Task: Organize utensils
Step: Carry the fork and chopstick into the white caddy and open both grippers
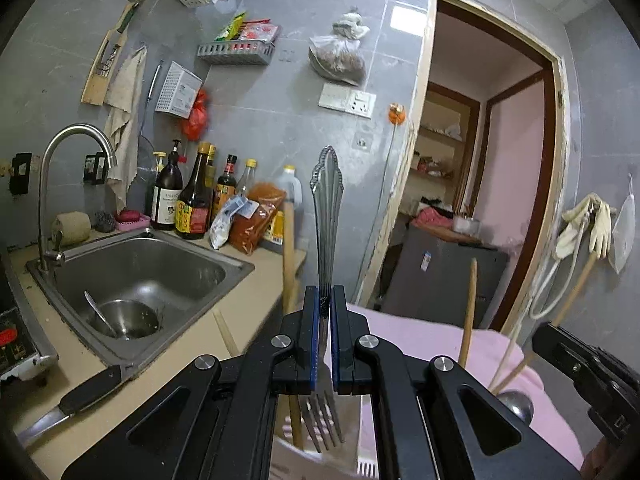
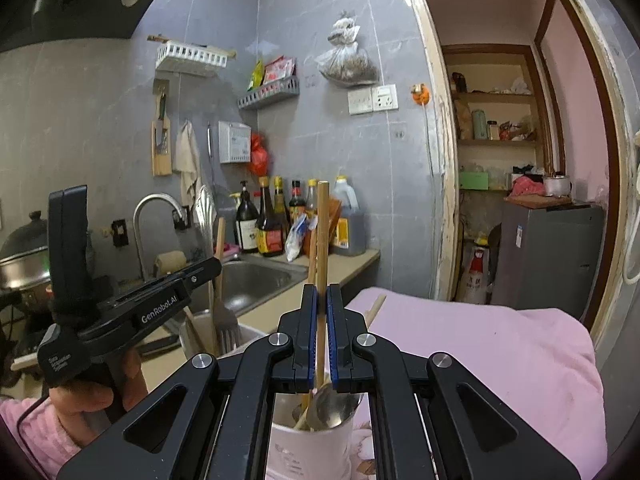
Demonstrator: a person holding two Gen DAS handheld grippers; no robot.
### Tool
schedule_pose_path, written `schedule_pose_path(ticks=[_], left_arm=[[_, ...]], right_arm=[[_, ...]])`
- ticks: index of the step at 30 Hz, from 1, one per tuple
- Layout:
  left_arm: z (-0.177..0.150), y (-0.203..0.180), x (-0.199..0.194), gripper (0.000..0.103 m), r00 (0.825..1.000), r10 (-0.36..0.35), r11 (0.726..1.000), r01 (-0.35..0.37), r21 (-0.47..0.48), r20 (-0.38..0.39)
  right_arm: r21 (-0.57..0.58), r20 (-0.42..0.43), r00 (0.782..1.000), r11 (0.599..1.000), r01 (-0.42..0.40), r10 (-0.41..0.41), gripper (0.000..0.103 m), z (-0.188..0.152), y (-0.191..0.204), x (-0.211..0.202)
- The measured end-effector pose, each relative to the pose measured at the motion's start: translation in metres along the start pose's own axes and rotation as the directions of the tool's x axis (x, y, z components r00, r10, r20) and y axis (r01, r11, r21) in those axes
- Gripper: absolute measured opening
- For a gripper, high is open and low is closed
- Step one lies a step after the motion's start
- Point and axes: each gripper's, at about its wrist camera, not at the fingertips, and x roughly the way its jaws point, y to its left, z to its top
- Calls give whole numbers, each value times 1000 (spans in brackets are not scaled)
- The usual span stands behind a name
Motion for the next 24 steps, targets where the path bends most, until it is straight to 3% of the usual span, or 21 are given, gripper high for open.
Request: schedule_pose_path(ticks=[12,24], left_arm=[[-14,-12,-4,3,998,1,999,1,38,-57],[-12,-14,-10,4,998,-13,999,16,38,-63]], right_arm=[[32,-65,998,999,-13,15,4,-16,-3,13],[49,-47,999,999,-7,10,6,-15,-7,9]])
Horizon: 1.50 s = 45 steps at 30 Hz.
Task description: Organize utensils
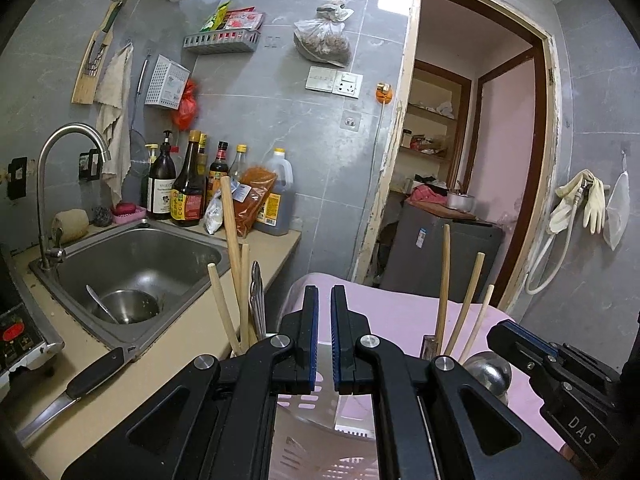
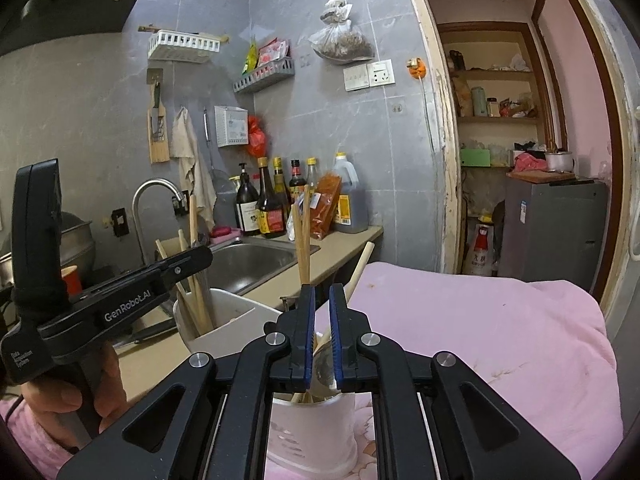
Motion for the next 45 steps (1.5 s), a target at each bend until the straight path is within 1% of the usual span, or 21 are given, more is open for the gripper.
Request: schedule_pose_path(ticks=[7,10,11,12,13,15,21,23,25,29,31,32,34,35,38,40,41,42,43,44,45], left_arm=[[5,0,-6,4,1000,-6,1000,6,-9,7],[6,-2,-9,5,1000,-9,1000,9,-7,8],[7,-2,-10,5,1000,-12,1000,12,-7,7],[8,-3,-10,8,1000,-15,1000,15,-8,6],[8,-3,-11,12,1000,-19,1000,19,-9,7],[9,-4,-12,19,1000,-22,1000,22,-15,9],[10,-7,-15,19,1000,-25,1000,25,-11,7],[9,-10,-17,22,1000,-23,1000,23,-3,5],[8,-11,-18,30,1000,-27,1000,27,-5,5],[6,-14,-23,36,999,-40,999,40,-10,4],[5,-16,-25,42,999,-40,999,40,-8,-1],[5,-17,-26,44,999,-41,999,41,-9,-2],[4,-18,-28,52,999,-43,999,43,-12,-2],[3,-18,-29,54,999,-43,999,43,-13,-3],[1,-21,-33,62,999,-44,999,44,-5,-11],[-2,-24,-36,71,999,-40,999,40,2,-16],[-4,-25,-38,74,999,-41,999,41,5,-19],[-6,-26,-39,80,999,-46,999,46,7,-24],[-8,-27,-40,83,998,-53,999,53,9,-31],[-10,-29,-41,84,998,-56,998,56,11,-37],[-11,-30,-42,86,997,-60,998,60,13,-42]], right_arm=[[4,19,1000,1000,9,-9,8,2,-1,-4],[5,26,1000,1000,13,-13,11,3,-2,-6],[5,28,1000,1000,14,-14,13,3,-2,-6],[6,32,999,1000,17,-17,16,3,-3,-7],[7,36,999,1000,21,-21,18,3,-3,-8],[6,45,999,1000,28,-28,19,3,-4,-11],[6,68,996,998,59,-59,21,5,-7,-19],[8,74,995,998,67,-67,22,6,-9,-23],[7,79,994,997,77,-77,22,6,-11,-26],[7,86,991,995,98,-98,25,5,-15,-34],[11,89,990,994,107,-107,27,5,-18,-38],[14,91,989,994,112,-113,29,4,-20,-40],[19,95,988,993,120,-122,34,3,-23,-45],[23,97,988,992,122,-124,36,2,-25,-48],[27,97,986,991,133,-135,40,1,-29,-55],[32,99,985,989,142,-144,43,-2,-32,-60],[35,99,984,989,144,-147,45,-2,-34,-62],[39,99,983,988,150,-153,48,-3,-35,-65],[41,98,982,987,157,-160,48,-4,-36,-68],[43,95,981,986,163,-167,50,-5,-37,-70],[46,92,981,984,169,-173,54,-6,-39,-72]])
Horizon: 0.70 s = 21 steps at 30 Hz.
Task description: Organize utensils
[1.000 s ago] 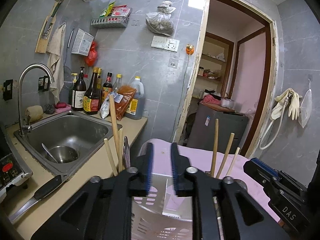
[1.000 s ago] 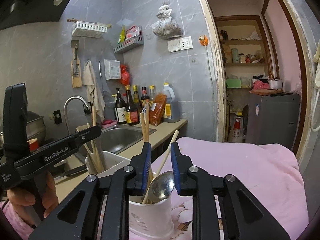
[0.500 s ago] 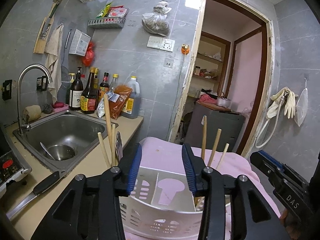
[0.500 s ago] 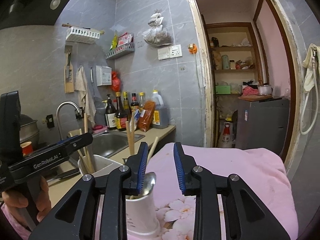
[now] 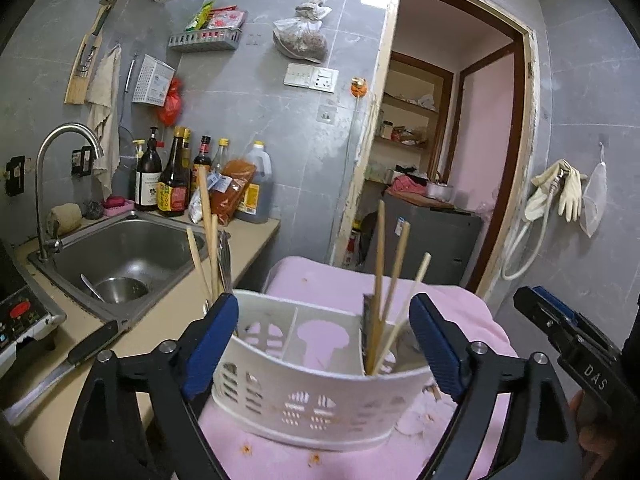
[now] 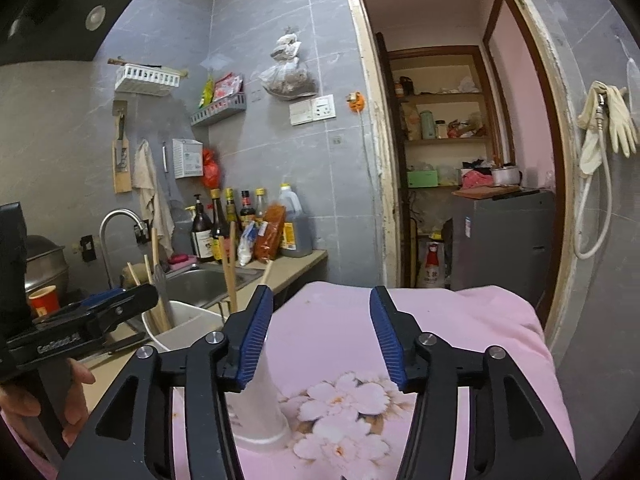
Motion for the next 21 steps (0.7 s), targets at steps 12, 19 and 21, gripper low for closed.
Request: schedule_pose_path(ticks=[12,19,21], left_arm=[[-22,-18,-19,96,1000,-20,999,20,28,-23],[-39,-27,-39,96,1000,0,998,0,68,3],[-42,-28,-45,96,1000,-4,998,4,70,7]], right_arm=[[11,22,996,996,83,-83,85,-13,-14,-48],[-4,48,990,991,137,-136,96,-22,-13,-80],[-8,54,987,988,151,-151,100,-25,-11,-88]])
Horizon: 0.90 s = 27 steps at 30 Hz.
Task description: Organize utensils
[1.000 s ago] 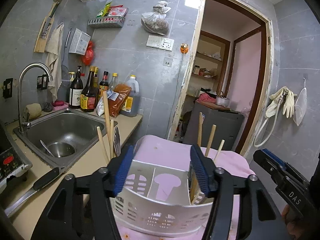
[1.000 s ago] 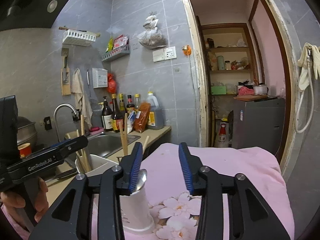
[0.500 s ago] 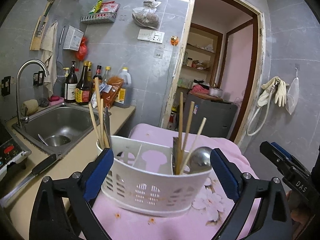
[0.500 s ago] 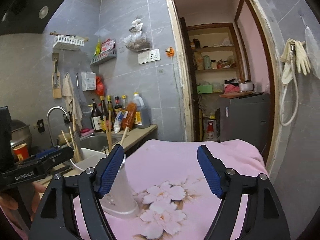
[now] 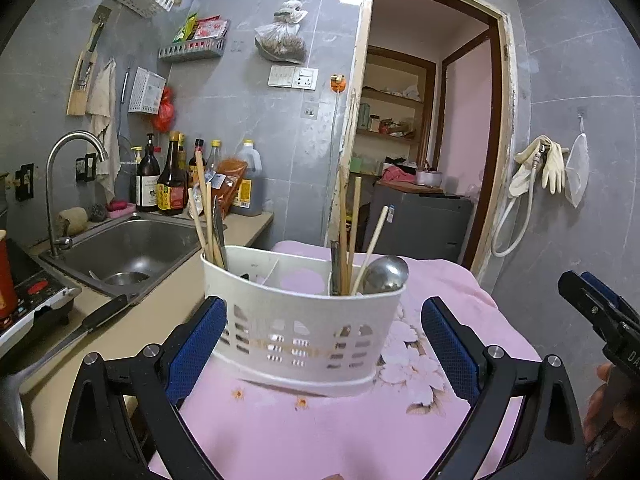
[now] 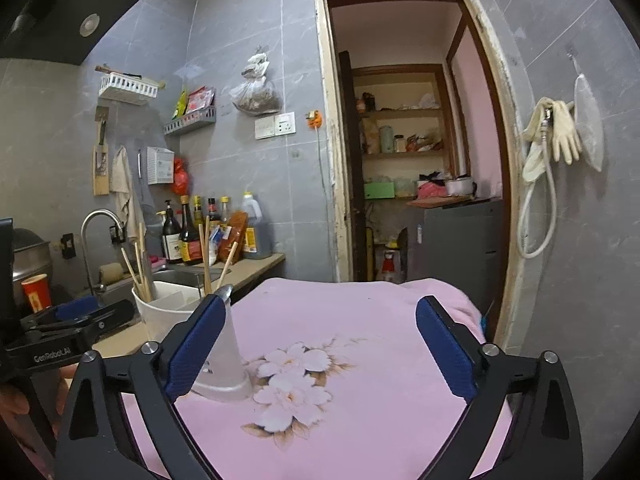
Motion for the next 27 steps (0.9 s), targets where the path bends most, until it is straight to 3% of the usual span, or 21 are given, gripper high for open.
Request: schedule_pose_path(ticks=[11,17,27], left_arm=[[-20,-9,-40,96,1000,-10,1000,9,22,29],[-34,-12,-53,101,1000,-13,999,12,46,20],[-54,-7,-69,101,1000,-9,1000,9,-4,6]], right_arm=[[-10,10,998,998,67,-66,103,-18,8,-49],[-34,12,993,993,117,-117,103,-29,17,-66],[0,11,983,983,185,-185,103,-47,20,-88]])
